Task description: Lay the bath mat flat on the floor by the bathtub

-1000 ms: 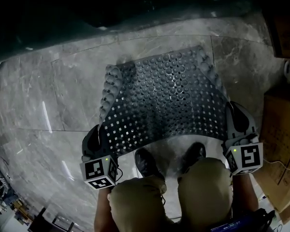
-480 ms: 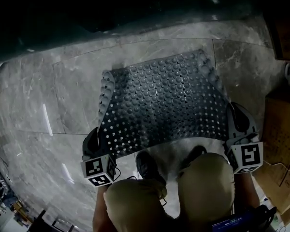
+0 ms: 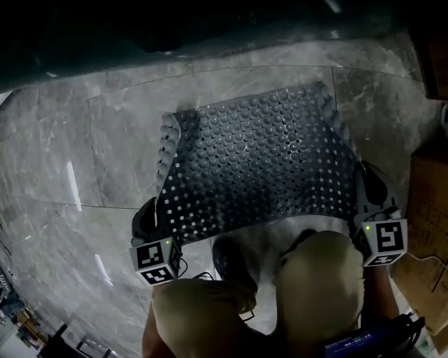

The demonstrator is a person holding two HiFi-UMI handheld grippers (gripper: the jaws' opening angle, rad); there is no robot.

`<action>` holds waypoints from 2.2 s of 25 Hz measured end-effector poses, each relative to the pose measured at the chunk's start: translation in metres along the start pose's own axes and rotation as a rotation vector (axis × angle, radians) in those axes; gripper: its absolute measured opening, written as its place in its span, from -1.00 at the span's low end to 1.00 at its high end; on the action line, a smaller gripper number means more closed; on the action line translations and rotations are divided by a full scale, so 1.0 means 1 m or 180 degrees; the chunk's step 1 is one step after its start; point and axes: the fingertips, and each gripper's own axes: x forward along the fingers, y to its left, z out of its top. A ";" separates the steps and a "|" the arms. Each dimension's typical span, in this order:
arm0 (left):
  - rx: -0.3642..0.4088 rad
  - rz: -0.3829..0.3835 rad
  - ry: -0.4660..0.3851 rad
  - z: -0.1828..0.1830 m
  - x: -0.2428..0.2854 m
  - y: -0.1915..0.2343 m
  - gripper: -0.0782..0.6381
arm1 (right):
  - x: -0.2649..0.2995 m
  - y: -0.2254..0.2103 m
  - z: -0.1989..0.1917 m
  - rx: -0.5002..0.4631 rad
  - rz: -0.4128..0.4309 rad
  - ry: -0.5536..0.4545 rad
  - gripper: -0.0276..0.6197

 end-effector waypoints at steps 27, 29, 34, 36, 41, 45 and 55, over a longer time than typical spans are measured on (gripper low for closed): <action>-0.0238 0.0192 0.0015 -0.043 0.043 0.028 -0.68 | 0.022 -0.021 -0.038 -0.0048 -0.0145 0.0087 -0.82; -0.0288 0.0215 0.0026 -0.046 0.046 0.031 -0.68 | 0.024 -0.023 -0.041 -0.0045 -0.0163 0.0091 -0.82; -0.0359 0.0261 0.0063 -0.051 0.051 0.034 -0.68 | 0.027 -0.031 -0.050 -0.0068 -0.0211 0.0132 -0.82; -0.0330 0.0277 0.0081 -0.053 0.052 0.035 -0.68 | 0.027 -0.036 -0.060 -0.0115 -0.0213 0.0186 -0.82; -0.0312 0.0361 0.0135 -0.059 0.057 0.038 -0.68 | 0.037 -0.044 -0.063 -0.0103 -0.0267 0.0157 -0.82; -0.0337 0.0456 0.0141 -0.066 0.060 0.046 -0.68 | 0.048 -0.046 -0.073 0.0061 -0.0320 0.0147 -0.82; -0.0359 0.0450 0.0155 -0.070 0.070 0.043 -0.67 | 0.057 -0.073 -0.099 0.0188 -0.0428 0.0319 -0.82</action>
